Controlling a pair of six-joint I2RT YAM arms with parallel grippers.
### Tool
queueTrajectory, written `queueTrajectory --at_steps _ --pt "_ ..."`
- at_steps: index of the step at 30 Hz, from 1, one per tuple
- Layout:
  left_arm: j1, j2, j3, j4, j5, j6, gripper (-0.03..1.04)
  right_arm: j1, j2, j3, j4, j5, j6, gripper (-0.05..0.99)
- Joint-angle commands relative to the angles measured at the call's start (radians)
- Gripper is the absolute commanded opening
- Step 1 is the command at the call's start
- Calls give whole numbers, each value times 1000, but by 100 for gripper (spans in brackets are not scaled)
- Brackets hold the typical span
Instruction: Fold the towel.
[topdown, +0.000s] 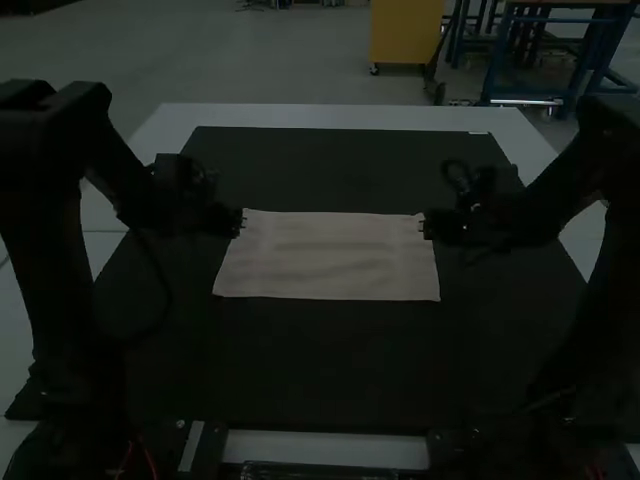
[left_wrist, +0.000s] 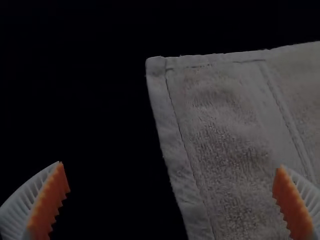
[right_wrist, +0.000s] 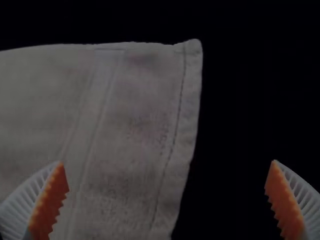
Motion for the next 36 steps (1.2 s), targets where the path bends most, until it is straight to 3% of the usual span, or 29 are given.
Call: queueTrajectory --at_steps 1,27,36 --pt "-2 26 20 24 9 38 95 17 38 37 13 -2 -23 91" --pt "-2 147 84 81 20 36 95 71 265 172 110 7 -43 91" --pt "-31 186 84 112 14 36 90 69 313 195 111 19 -62 89"
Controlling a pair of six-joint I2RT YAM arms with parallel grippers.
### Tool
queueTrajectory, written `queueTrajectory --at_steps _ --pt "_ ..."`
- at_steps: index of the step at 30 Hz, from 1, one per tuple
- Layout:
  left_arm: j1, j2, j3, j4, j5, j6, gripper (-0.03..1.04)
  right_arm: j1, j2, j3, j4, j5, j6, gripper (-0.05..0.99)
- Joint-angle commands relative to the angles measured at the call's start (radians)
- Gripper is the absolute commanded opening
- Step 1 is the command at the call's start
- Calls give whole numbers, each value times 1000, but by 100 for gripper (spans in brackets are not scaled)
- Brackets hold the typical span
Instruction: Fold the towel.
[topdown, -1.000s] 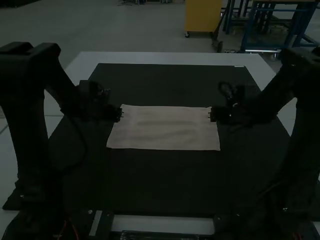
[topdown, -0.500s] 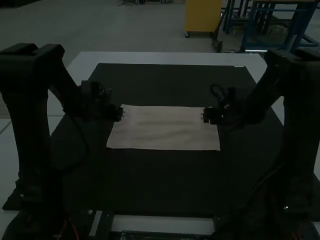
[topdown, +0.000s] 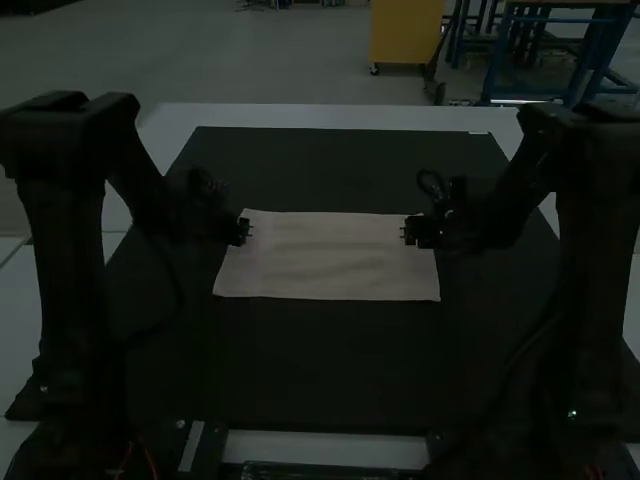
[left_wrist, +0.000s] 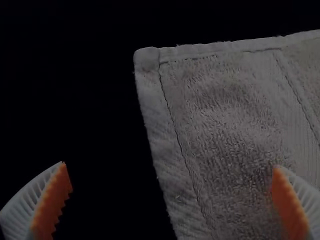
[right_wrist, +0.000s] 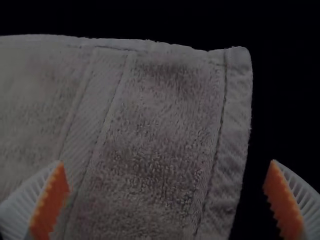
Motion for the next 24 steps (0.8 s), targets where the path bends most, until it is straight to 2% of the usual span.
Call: queueTrajectory --at_steps 1,3,4,6,7,8,9,10,20,24 --pt "-17 21 20 10 4 14 90 11 30 20 4 11 -16 87" --pt "-20 27 20 8 4 20 90 13 35 23 -1 10 -18 80" --pt "-20 29 17 10 4 29 87 13 38 26 -6 7 -24 72" --pt "-20 38 14 10 4 43 72 11 47 29 -9 -18 -33 46" --pt "-20 44 14 8 4 52 58 8 50 31 -10 -33 -33 30" --pt "-20 53 11 10 4 64 34 5 53 34 -13 -45 -38 10" --pt "-20 61 9 18 4 64 9 3 56 37 -18 -50 -47 -3" --pt "-20 67 8 22 5 64 2 0 55 38 -30 -65 -49 -2" --pt "-15 32 11 96 19 44 2 -47 10 40 -41 -93 -22 -2" --pt "-12 -14 31 65 19 29 2 -50 -37 46 -59 -113 -1 -2"
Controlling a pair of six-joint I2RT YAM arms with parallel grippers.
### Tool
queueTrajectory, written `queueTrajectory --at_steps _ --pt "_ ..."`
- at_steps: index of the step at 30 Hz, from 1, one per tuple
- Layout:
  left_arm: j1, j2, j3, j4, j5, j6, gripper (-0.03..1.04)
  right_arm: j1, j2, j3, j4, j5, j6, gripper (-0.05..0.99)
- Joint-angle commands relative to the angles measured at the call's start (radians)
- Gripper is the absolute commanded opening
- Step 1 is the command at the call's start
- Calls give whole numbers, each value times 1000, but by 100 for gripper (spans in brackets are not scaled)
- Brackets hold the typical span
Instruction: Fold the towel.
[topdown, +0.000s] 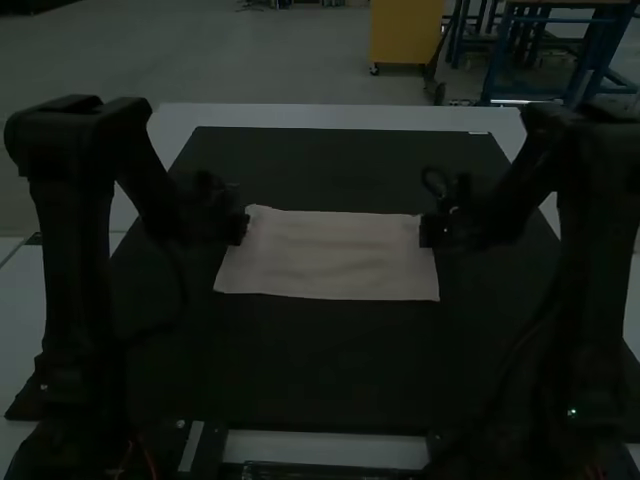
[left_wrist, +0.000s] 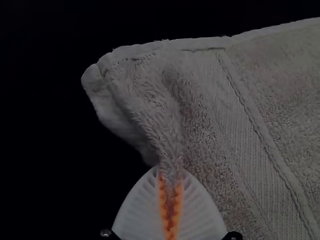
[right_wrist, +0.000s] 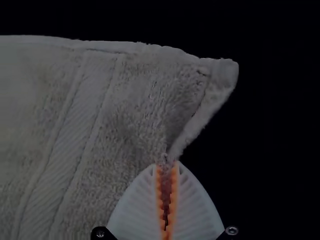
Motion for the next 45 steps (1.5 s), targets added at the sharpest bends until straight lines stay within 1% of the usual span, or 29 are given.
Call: queueTrajectory --at_steps 1,7,15,18,21,29,38,43,45 --pt "20 -61 31 -19 -20 -16 2 -12 -67 7 -19 -47 27 -2" --pt "29 -121 34 -78 -11 -20 2 -24 -134 -3 -59 -71 29 -2" --pt "32 -204 22 -203 -5 0 2 -66 -210 -39 -113 -102 29 -2" --pt "32 -239 5 -245 -2 10 2 -75 -240 -59 -145 -128 26 -2" --pt "32 -278 -21 -280 -3 26 2 -78 -279 -96 -157 -137 23 -2" --pt "32 -394 -92 -360 -8 22 2 -78 -385 -157 -232 -177 20 -2" --pt "32 -520 -124 -509 -11 23 2 -78 -497 -197 -343 -208 4 -2" --pt "32 -589 -162 -541 -11 23 2 -78 -543 -223 -402 -229 -11 -2" --pt "32 -617 -179 -561 -20 22 2 -78 -555 -235 -425 -234 -19 -2"
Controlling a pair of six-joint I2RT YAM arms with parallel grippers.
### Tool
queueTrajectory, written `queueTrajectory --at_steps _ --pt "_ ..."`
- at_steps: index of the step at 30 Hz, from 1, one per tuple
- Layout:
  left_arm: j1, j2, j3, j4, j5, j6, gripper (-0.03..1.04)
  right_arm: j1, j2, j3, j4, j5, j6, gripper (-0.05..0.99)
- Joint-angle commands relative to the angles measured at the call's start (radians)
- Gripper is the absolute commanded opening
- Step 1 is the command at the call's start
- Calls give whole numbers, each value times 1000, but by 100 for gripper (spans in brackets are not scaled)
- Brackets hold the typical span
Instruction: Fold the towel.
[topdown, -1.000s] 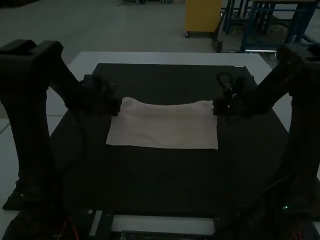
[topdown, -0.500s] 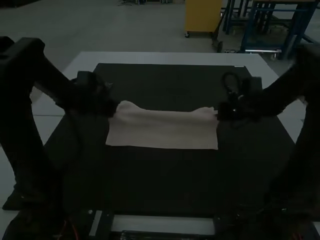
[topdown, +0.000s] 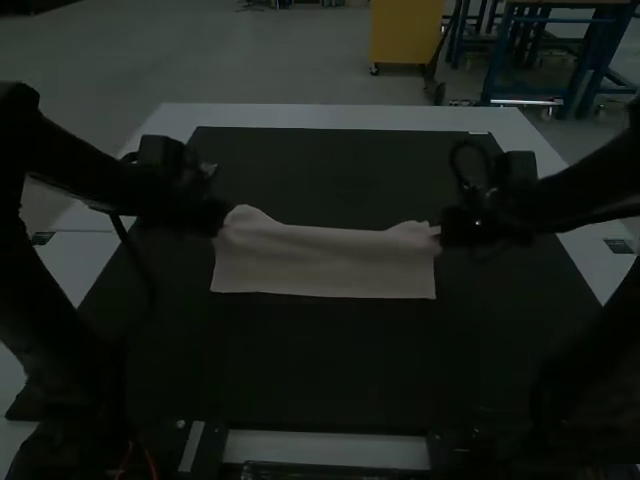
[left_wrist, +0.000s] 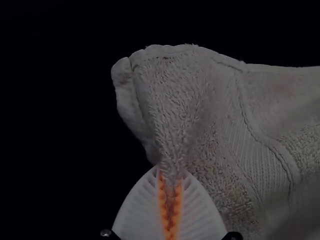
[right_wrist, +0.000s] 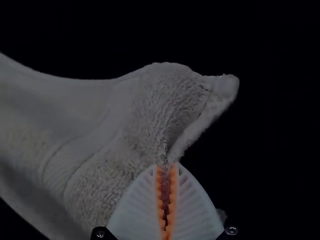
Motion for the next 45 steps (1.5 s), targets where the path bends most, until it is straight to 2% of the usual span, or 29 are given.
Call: queueTrajectory --at_steps 1,10,13,17,24,29,30,33,34,35,36,37,38,40,45 --pt "17 -59 -26 -18 -26 12 2 -26 -38 -20 -18 -22 -24 -2" --pt "17 -161 -100 -90 -39 7 2 -26 -88 -76 -57 -27 -30 -2" --pt "14 -193 -143 -87 -46 9 2 -23 -87 -103 -43 -22 -27 -2" --pt "12 -207 -220 -32 -79 9 2 -21 -53 -122 -20 -15 -27 -2" --pt "11 -207 -315 89 -99 7 2 -23 27 -143 15 -10 -52 -2" --pt "9 -201 -336 143 -112 9 4 -26 38 -155 57 11 -46 0" --pt "11 -201 -339 149 -110 9 14 -26 36 -155 61 11 -38 11" --pt "9 -201 -342 147 -110 10 68 -26 33 -158 63 51 -29 51" --pt "11 -201 -342 146 -112 12 82 -26 31 -160 61 54 -27 61" --pt "12 -201 -342 143 -112 15 89 -24 28 -158 60 56 -29 68" --pt "16 -204 -341 141 -112 18 95 -23 27 -160 60 56 -30 76" --pt "16 -207 -342 141 -112 20 97 -21 21 -158 58 56 -29 87" --pt "17 -210 -342 143 -112 21 97 -21 15 -158 58 53 -27 92" --pt "25 -219 -342 147 -116 23 97 -21 -5 -158 57 47 -24 92" --pt "74 -260 -341 223 -122 12 97 -12 -28 -155 61 41 -15 92"
